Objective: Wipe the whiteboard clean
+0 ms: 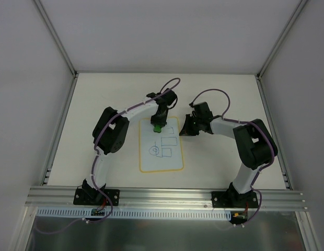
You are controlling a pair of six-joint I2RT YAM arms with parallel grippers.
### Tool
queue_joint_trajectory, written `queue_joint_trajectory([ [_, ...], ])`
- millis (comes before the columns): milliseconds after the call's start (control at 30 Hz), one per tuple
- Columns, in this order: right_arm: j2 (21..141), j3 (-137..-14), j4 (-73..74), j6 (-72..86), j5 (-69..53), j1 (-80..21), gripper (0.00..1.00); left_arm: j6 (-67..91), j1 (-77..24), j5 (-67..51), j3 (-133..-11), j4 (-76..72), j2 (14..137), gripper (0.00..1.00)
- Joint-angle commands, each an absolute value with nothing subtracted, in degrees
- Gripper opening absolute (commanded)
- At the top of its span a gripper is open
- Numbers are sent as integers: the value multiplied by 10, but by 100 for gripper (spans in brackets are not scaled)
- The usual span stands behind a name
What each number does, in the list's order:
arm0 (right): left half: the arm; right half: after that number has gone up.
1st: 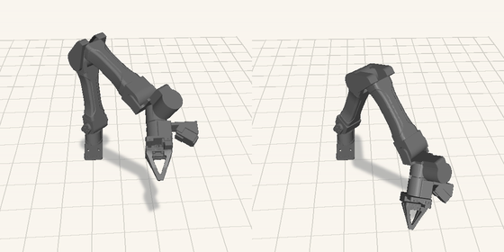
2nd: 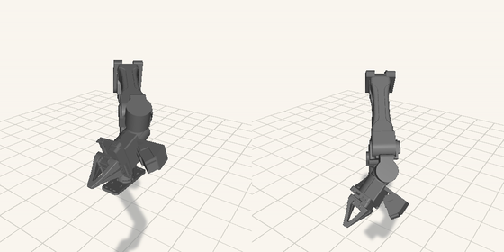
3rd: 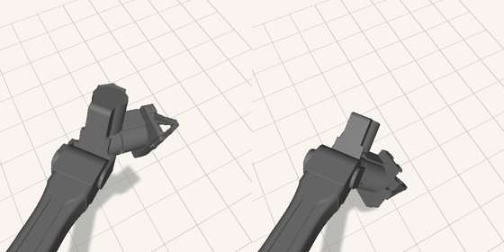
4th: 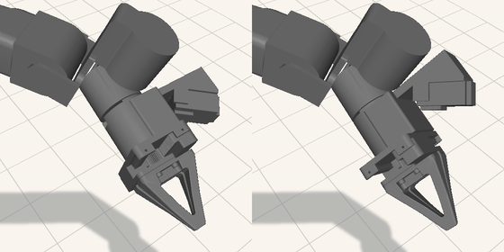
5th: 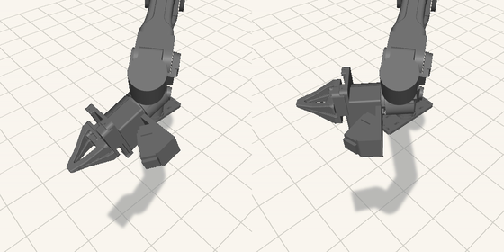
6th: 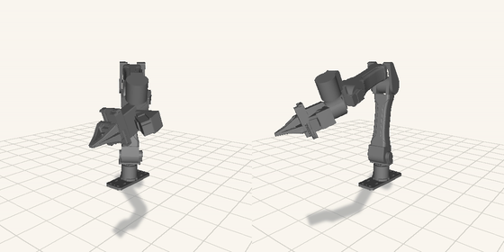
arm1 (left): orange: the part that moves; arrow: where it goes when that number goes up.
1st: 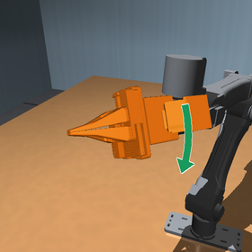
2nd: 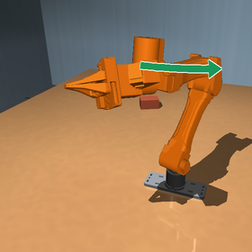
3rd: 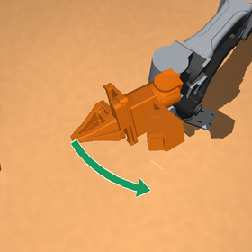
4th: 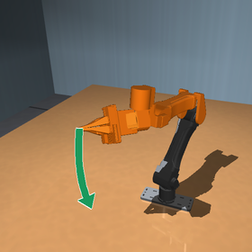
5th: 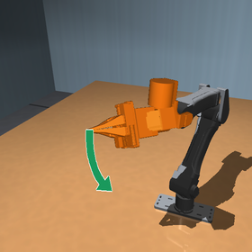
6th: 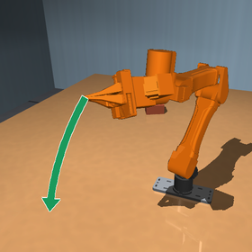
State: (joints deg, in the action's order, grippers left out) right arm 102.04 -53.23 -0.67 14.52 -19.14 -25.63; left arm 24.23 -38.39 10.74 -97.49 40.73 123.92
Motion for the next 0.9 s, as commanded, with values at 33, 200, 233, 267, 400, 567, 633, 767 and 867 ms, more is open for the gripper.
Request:
queue_joint_trajectory([
  [33,1039,-520,44,134,-150,-258,0,233,-424,50,-974,415,1285,0],
  [200,1042,-522,44,134,-153,-258,0,237,-429,74,-954,414,1266,0],
  [233,1044,-522,46,134,-153,-258,0,236,-425,83,-957,414,1265,0],
  [267,1044,-522,45,134,-153,-258,0,233,-420,86,-964,414,1265,0],
  [400,1043,-523,46,135,-150,-258,0,216,-396,89,-997,415,1281,0],
  [567,1045,-524,47,136,-149,-258,0,191,-385,87,-1021,416,1303,0],
  [633,1045,-526,48,135,-149,-258,0,183,-392,69,-1019,416,1305,0],
  [767,1047,-526,49,136,-149,-258,0,150,-426,75,-1004,415,1306,0],
  [867,1046,-525,50,137,-149,-258,0,144,-446,66,-988,414,1303,0],
])
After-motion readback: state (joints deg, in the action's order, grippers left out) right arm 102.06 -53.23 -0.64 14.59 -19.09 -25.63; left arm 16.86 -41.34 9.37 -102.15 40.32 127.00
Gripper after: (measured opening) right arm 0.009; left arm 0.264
